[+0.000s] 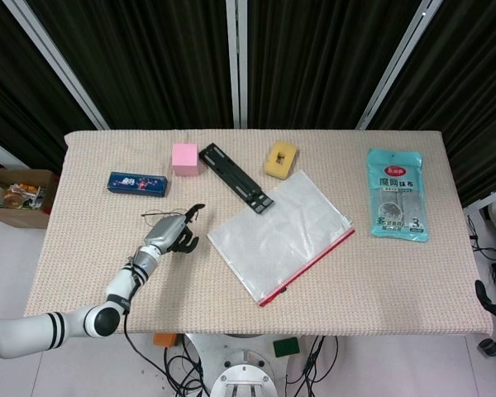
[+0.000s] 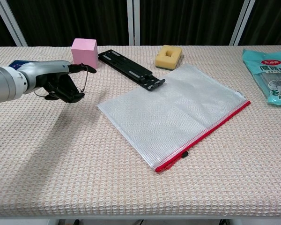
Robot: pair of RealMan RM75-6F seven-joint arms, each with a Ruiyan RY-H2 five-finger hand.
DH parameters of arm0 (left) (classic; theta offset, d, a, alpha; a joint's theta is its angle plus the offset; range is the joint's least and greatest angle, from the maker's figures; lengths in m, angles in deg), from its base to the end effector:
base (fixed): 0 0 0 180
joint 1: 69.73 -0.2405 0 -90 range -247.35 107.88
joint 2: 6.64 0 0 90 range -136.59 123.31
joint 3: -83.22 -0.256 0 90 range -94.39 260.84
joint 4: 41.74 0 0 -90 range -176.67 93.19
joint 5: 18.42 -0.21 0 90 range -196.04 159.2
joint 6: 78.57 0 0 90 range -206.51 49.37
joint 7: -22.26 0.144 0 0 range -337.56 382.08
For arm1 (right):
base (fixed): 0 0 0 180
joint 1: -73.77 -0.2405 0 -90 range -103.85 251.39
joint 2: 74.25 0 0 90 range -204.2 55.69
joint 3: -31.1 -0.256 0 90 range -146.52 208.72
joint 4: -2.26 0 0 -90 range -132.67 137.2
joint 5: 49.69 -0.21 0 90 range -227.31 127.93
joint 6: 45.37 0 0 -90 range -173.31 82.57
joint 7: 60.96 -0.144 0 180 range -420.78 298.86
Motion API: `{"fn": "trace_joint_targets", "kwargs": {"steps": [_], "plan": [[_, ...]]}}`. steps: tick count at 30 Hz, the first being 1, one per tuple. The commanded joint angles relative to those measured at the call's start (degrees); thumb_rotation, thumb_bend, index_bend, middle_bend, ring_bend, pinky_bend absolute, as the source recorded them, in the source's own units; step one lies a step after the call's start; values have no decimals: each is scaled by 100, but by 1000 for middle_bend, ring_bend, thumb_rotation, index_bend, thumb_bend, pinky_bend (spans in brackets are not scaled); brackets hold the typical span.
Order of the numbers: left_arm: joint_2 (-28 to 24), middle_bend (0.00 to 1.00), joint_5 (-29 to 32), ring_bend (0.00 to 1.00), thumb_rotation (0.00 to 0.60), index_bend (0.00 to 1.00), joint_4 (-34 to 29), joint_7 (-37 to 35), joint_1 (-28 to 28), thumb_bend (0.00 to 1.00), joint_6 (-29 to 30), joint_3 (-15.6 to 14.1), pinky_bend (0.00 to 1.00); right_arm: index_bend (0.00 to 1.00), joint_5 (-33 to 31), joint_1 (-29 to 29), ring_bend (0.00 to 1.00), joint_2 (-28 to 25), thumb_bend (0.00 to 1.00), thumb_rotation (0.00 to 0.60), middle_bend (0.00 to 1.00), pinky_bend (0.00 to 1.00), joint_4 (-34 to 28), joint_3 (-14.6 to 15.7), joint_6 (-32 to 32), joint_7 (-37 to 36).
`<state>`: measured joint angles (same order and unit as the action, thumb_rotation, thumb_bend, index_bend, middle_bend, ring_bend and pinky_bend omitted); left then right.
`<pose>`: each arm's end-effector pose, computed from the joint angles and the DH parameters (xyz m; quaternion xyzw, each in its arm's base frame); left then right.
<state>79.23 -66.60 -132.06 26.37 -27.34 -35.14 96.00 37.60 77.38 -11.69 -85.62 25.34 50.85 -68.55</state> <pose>-0.1559 0.3341 -0.0265 -0.6403 -0.6095 -0.3532 0.3062 -0.3315 -0.1412 0.2063 0.5230 -0.3518 0.4311 0.6457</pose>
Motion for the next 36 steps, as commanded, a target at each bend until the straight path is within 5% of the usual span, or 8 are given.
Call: {"fn": "trace_joint_targets", "kwargs": {"steps": [1,17,22,25,36], "plan": [[-80,891,-59,928,600,0,-111,-38,-21,468,86,-15,896,0,-1,-4,0,10,371,600,0,0,10,3,-12,4],[-395,896,-482,930,600,0,-488,-150,-303,472,749,-117,898,0,43,-34,0,-16,372,600,0,0,-87,13,-45,128],[172,885,-1169,926,600,0,-79,389,-757,499,2688,-83,896,0,39,-18,0,-20,374,600,0,0,-88,-9,13,114],[343,884,-1463,923,600,0,-51,409,-999,516,3329,-93,893,0,105,-26,0,-35,427,600,0,0,-32,16,13,51],[212,883,-2954,921,600,0,-565,612,-1211,516,3188,-1093,891,0,107,-53,0,45,443,600,0,0,22,43,-48,80]]}}
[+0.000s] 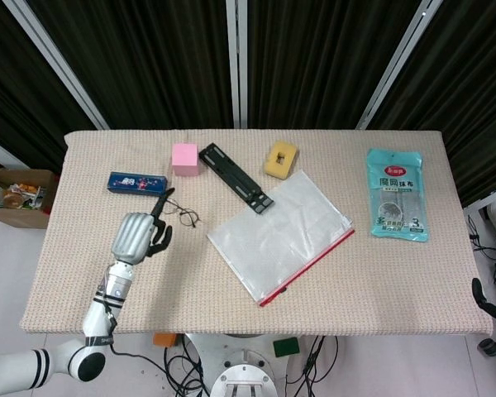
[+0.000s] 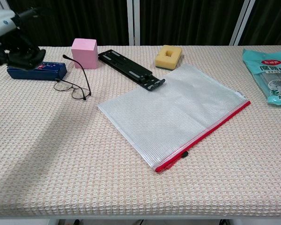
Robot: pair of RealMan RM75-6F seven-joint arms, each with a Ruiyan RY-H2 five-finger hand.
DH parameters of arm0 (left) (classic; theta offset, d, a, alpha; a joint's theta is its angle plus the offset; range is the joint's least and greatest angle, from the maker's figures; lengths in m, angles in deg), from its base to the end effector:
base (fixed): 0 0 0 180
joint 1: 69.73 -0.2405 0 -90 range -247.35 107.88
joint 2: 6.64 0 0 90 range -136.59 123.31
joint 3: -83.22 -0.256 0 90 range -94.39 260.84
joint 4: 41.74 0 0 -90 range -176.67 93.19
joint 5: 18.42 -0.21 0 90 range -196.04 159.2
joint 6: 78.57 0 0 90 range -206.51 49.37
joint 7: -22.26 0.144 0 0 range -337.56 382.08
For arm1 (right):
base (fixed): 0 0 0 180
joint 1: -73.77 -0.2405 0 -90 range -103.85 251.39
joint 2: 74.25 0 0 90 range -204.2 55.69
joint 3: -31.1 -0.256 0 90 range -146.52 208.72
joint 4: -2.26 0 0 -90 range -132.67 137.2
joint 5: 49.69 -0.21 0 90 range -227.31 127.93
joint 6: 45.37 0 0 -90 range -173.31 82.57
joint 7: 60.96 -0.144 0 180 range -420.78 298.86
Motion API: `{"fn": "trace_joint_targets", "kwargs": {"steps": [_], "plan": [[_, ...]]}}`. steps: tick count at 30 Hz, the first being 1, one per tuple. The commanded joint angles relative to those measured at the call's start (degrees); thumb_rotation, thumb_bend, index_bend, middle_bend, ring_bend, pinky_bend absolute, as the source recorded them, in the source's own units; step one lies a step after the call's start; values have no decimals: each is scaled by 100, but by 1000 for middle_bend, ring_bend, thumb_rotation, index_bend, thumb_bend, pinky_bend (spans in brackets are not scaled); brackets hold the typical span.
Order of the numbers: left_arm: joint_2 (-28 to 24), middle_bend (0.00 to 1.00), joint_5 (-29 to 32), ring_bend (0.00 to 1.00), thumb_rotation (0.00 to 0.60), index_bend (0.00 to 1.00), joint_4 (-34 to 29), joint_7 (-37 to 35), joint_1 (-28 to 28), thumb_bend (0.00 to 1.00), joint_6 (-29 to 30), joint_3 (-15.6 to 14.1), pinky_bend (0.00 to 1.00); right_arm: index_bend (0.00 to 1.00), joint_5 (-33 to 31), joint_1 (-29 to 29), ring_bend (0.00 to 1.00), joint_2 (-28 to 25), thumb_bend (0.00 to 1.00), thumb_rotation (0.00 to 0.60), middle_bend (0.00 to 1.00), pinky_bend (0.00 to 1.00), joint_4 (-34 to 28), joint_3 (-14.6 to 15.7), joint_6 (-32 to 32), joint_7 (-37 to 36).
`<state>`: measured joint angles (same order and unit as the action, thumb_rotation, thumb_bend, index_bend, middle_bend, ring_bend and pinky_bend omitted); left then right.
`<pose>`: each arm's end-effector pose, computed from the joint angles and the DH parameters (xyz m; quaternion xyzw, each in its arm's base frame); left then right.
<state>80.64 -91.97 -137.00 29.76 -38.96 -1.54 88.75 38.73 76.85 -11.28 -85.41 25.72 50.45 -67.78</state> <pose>-0.1634 0.2807 0.0229 -0.6158 -0.4398 -0.5079 0.4115 -0.3290 -0.1434 0.2012 0.5350 -0.3487 0.4301 0.6382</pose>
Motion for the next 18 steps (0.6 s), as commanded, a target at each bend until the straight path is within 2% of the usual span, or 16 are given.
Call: {"fn": "trace_joint_targets", "kwargs": {"steps": [1,4,9,18], "plan": [[143,884,-524,922,600,0,-32,411,-36,516,-239,-464,890,0,-13,2,0,5,443,600,0,0,1,6,-11,2],[350,884,-553,922,600,0,62,484,-19,516,-397,-512,884,0,-33,13,0,27,442,600,0,0,14,-8,16,8],[604,884,-398,922,600,0,288,479,92,517,-755,-371,884,0,-50,8,0,32,442,600,0,0,31,-12,1,9],[1012,887,454,925,600,0,953,388,363,519,-1510,152,886,0,-94,-13,0,37,442,600,0,0,31,-12,-70,22]]}}
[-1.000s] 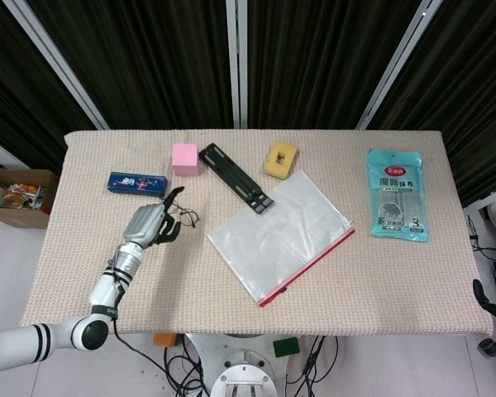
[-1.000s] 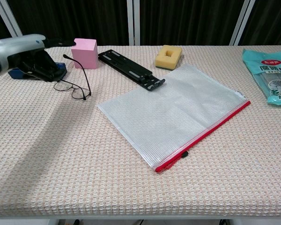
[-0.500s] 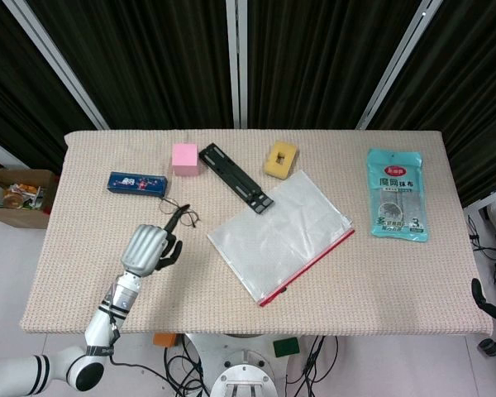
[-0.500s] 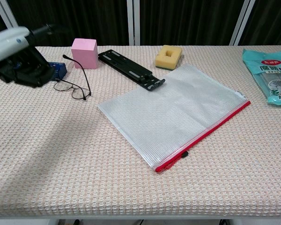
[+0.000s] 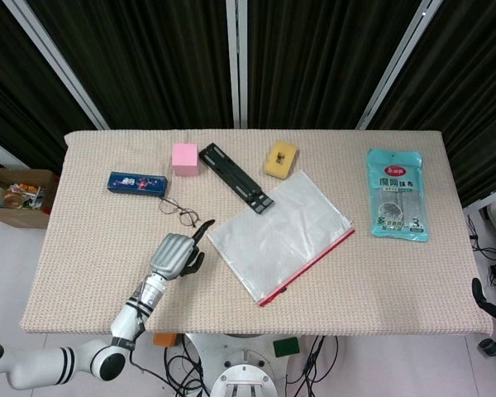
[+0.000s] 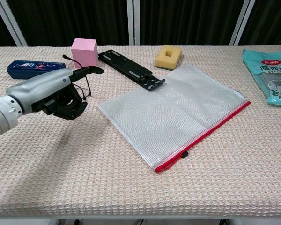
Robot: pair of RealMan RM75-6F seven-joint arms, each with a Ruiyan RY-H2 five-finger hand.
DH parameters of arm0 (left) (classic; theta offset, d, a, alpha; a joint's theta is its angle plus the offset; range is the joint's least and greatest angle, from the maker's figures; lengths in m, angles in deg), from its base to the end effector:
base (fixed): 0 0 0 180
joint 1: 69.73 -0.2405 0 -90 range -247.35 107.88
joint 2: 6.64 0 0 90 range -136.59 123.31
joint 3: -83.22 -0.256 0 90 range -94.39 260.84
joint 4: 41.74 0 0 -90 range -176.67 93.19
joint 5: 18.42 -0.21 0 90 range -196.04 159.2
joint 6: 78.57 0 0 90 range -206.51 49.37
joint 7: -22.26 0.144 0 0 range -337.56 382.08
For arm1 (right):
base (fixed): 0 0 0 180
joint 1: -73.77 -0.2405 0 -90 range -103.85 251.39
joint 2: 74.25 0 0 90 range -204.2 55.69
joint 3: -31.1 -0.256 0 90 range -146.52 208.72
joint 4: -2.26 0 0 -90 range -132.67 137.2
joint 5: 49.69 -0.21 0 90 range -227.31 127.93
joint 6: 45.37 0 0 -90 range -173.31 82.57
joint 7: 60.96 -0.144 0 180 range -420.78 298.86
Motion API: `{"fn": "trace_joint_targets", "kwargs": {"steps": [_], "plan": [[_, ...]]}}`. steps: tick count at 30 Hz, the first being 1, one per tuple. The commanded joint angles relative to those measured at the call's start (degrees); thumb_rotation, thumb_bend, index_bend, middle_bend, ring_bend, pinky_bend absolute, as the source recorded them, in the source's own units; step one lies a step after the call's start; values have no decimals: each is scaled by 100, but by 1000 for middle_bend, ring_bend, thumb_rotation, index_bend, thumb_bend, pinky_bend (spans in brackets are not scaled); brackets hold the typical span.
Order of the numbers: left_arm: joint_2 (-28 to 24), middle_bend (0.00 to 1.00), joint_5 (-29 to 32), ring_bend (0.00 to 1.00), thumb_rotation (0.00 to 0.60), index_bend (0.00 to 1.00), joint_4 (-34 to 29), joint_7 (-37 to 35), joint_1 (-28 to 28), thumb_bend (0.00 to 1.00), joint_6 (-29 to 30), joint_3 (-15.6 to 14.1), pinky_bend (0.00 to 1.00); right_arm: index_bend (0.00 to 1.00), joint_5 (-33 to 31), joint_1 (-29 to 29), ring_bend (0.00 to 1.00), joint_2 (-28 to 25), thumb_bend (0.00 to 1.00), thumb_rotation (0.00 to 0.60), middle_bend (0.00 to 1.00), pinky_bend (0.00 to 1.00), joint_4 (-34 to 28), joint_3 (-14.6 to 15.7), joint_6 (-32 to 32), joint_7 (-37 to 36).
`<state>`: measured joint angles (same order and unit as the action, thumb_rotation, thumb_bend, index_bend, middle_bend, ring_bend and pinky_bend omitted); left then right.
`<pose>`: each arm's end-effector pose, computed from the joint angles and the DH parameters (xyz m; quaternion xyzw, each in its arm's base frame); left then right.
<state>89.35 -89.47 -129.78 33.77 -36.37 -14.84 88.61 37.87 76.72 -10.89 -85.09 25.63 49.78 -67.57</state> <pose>-0.1517 0.2761 -0.0496 -0.6889 -0.4646 -0.4294 0.3538 -0.3319 -0.1445 0.1994 0.5324 -0.3533 0.4244 0.6416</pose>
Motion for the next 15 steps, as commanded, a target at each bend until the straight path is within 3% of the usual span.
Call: {"fn": "trace_joint_targets", "kwargs": {"steps": [1,7,15], "plan": [[167,887,275,925,600,0,301,13,120,519,-216,207,886,0,-17,1,0,-2,442,600,0,0,0,-4,-8,3],[221,890,870,927,600,0,585,242,153,520,-279,538,889,0,-30,1,0,-20,442,600,0,0,-13,-6,-16,16],[193,892,1376,928,600,0,988,55,162,521,-659,709,891,0,21,-35,0,-14,442,600,0,0,-46,11,-53,97]]}}
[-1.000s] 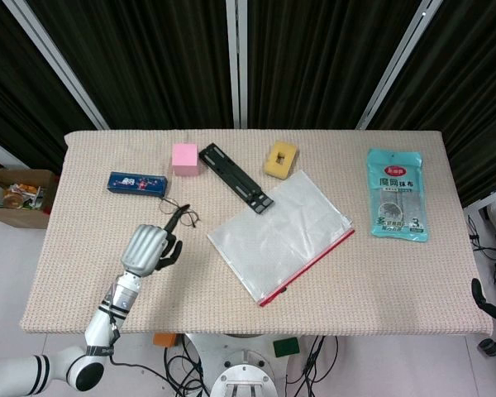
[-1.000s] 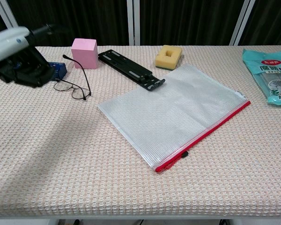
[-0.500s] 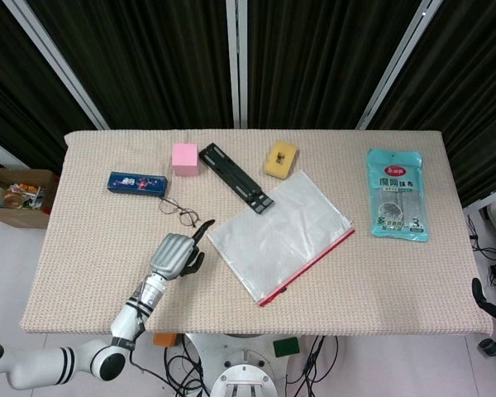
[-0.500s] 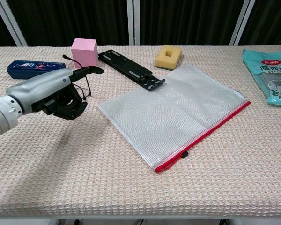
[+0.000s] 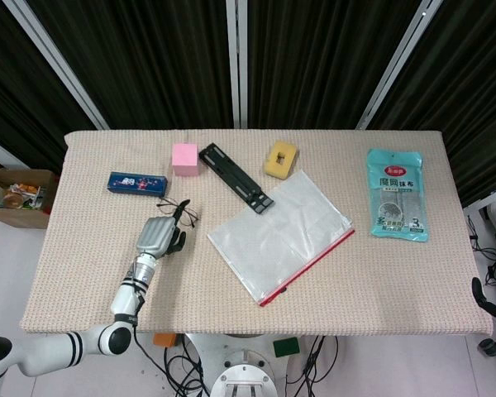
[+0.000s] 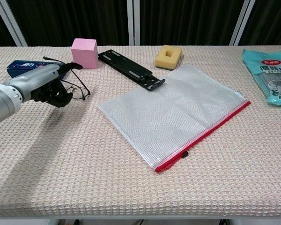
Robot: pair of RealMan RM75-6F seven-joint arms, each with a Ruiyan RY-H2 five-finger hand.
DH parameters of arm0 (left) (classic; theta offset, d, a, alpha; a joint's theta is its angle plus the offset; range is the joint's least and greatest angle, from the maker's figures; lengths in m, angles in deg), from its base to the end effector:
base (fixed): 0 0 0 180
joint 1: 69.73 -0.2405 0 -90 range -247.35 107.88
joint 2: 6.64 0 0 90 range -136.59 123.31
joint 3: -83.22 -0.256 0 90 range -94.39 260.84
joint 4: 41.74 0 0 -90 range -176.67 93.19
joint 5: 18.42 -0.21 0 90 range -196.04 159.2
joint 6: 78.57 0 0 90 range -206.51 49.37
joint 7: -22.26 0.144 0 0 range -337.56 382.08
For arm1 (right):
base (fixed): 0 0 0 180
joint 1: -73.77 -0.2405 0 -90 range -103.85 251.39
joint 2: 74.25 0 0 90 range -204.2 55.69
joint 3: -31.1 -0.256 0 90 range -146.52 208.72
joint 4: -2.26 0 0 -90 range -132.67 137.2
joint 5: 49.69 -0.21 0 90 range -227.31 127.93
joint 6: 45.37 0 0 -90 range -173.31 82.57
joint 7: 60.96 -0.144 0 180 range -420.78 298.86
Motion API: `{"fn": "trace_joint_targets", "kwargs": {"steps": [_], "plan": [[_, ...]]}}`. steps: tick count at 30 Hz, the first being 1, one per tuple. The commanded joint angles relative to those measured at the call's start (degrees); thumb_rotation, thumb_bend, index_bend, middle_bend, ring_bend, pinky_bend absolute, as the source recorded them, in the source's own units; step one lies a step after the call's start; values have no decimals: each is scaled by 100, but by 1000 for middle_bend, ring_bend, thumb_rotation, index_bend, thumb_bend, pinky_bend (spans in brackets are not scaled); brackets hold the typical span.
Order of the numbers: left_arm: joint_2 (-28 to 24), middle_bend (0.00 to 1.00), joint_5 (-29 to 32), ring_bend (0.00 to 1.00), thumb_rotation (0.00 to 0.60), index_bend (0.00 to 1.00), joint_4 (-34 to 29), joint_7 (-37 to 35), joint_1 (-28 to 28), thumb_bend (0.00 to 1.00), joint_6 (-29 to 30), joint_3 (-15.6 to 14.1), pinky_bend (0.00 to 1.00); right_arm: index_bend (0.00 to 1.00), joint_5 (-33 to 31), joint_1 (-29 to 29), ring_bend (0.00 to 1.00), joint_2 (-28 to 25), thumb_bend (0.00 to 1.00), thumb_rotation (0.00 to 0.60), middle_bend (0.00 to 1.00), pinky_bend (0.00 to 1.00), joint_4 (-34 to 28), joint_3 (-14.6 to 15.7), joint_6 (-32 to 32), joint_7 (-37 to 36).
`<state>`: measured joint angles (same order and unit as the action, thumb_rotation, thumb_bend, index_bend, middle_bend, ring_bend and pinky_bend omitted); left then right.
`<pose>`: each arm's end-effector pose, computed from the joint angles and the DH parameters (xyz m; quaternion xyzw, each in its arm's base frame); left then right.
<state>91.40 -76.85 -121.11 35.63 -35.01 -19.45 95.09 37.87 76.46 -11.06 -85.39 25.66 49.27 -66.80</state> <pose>-0.1852 0.3205 -0.0489 -0.6353 -0.5135 -0.3862 0.4285 -0.3312 -0.1461 0.1987 0.5369 -0.3523 0.4196 0.6415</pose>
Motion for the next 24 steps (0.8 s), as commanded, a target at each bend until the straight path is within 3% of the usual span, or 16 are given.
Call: {"fn": "trace_joint_targets", "kwargs": {"steps": [1,5,11,24], "plan": [[-31,892,142,928,600,0,175,-240,44,521,-319,82,891,0,37,-13,0,2,442,600,0,0,-33,14,-2,44],[-168,891,207,927,600,0,221,-544,130,521,-793,108,891,0,43,-12,0,-16,442,600,0,0,-89,20,0,108],[-650,888,568,927,600,0,-30,-1475,277,522,-1982,333,891,0,75,4,0,-55,442,600,0,0,-157,47,17,185],[-825,888,324,927,600,0,192,-2824,415,523,-2877,601,891,0,79,47,0,-53,443,600,0,0,-180,83,47,212]]}}
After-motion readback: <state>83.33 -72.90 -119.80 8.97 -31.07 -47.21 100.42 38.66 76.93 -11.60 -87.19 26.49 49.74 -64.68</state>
